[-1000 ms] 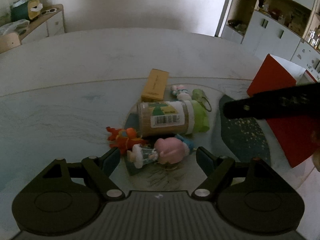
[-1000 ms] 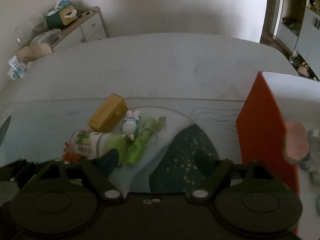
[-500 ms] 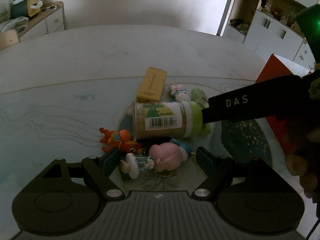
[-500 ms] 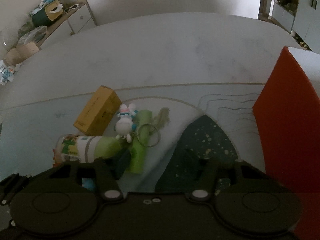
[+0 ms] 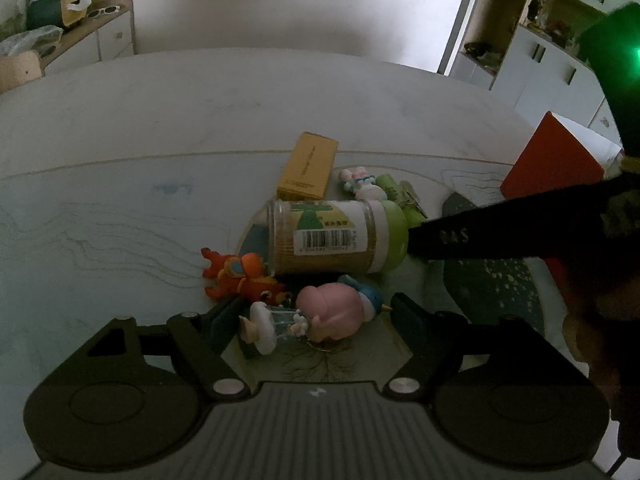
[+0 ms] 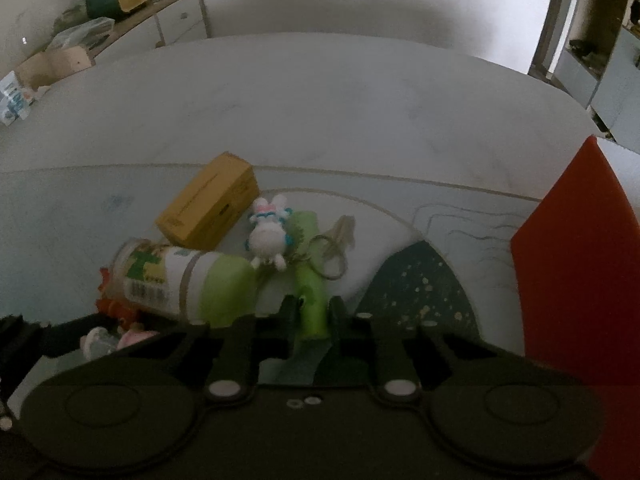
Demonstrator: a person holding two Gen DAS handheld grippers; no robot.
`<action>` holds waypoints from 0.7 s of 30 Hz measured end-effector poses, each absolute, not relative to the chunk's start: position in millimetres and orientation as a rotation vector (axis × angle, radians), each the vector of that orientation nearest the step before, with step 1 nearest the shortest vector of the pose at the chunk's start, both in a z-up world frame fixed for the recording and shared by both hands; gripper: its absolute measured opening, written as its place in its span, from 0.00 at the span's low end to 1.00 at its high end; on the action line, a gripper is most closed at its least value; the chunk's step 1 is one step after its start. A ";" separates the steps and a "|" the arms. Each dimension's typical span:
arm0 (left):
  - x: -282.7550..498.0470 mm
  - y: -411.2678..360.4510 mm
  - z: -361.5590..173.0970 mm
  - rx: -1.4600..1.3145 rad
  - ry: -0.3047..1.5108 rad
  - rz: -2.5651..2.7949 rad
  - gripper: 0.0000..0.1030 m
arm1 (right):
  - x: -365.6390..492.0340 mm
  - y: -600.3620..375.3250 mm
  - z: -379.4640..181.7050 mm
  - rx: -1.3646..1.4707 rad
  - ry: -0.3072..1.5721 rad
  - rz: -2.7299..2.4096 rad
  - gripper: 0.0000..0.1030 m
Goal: Organize rigid objects
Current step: 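Grasp the pink pig figurine with the left gripper while the right grasps the lime-green tube, then carry the pig figurine and green tube over into the red box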
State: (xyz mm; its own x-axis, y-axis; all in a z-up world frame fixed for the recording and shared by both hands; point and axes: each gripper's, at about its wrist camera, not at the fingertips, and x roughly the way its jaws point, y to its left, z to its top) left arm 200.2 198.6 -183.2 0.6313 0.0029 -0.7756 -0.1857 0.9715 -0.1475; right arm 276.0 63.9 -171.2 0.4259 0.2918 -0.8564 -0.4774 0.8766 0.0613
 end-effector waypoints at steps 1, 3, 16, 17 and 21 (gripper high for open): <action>200.1 198.6 -183.3 -0.222 0.883 0.107 0.78 | 278.7 63.8 -171.9 -0.201 1.025 0.489 0.14; 199.3 199.1 -183.4 -0.226 0.886 0.106 0.78 | 275.8 58.6 -169.7 -0.189 1.027 0.495 0.14; 185.2 200.2 -174.4 -0.215 0.895 0.100 0.78 | 234.2 17.8 -138.7 -0.045 1.060 0.550 0.14; 183.3 199.2 -172.8 -0.210 0.895 0.100 0.78 | 230.7 15.0 -134.5 -0.037 1.051 0.555 0.14; 174.5 196.7 -162.1 -0.199 0.875 0.099 0.78 | 219.0 1.2 -122.7 -0.002 1.025 0.558 0.14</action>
